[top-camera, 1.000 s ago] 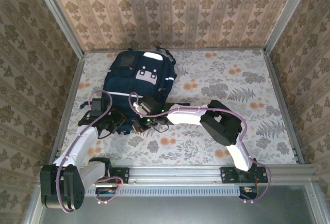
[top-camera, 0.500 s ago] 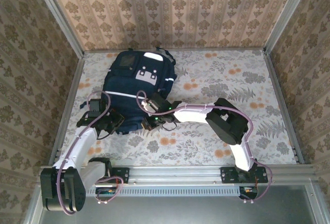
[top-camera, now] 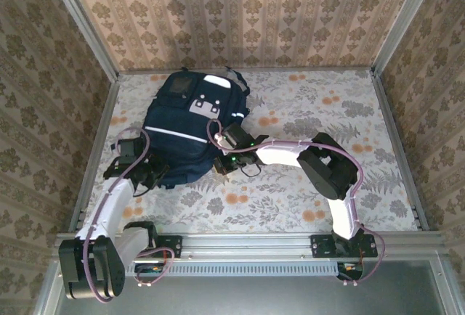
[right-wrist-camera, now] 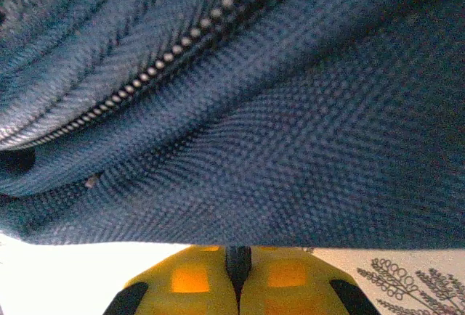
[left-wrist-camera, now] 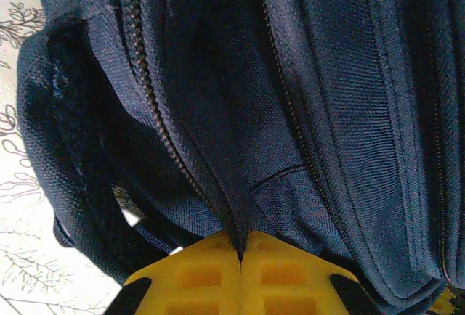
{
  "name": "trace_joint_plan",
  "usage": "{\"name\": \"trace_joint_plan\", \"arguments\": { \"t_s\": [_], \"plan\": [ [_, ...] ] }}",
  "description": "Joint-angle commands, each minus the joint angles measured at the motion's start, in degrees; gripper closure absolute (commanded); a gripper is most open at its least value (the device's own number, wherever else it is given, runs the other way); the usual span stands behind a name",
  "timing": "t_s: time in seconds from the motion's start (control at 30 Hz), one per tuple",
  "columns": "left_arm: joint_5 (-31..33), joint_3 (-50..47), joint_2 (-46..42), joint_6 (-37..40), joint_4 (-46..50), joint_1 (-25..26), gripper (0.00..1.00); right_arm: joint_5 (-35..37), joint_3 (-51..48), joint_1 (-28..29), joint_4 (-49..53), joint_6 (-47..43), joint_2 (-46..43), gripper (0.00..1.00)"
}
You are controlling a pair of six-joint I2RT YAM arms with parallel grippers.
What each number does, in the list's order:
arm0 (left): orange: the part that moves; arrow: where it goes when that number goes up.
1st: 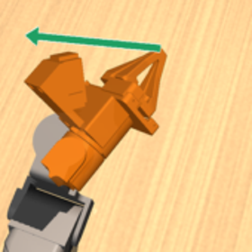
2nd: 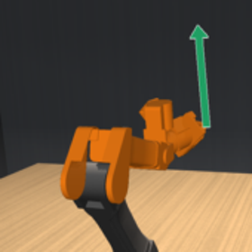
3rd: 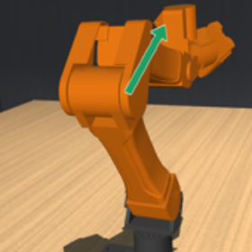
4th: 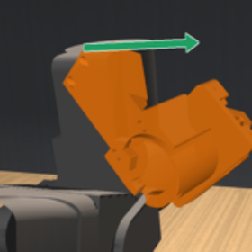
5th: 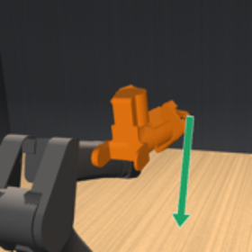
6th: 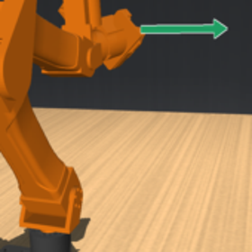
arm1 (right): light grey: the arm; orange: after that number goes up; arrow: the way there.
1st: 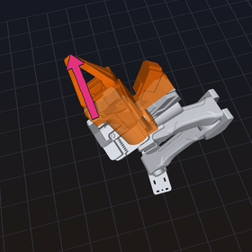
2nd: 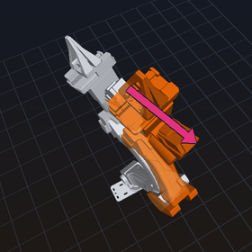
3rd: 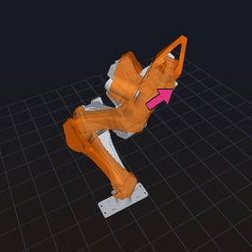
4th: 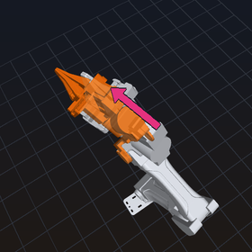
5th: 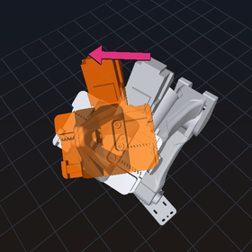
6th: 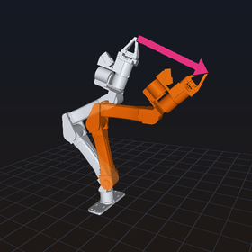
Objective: Pack the student bag
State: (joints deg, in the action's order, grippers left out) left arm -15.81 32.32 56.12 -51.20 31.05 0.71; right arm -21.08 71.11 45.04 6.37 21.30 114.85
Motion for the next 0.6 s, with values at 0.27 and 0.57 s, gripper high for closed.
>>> {"name": "trace_joint_plan", "arguments": {
  "t_s": [0.27,0.57],
  "plan": [
    [0.1,3.4,-5.0,-13.8,5.1,12.1,0.48,-1.1,-1.3,0.5,-2.2,1.7,-0.6,1.0],
    [5.7,2.6,-0.1,-20.4,0.3,20.0,0.45,-1.5,-1.2,0.4,-2.5,2.3,-1.0,1.0]
  ]
}}
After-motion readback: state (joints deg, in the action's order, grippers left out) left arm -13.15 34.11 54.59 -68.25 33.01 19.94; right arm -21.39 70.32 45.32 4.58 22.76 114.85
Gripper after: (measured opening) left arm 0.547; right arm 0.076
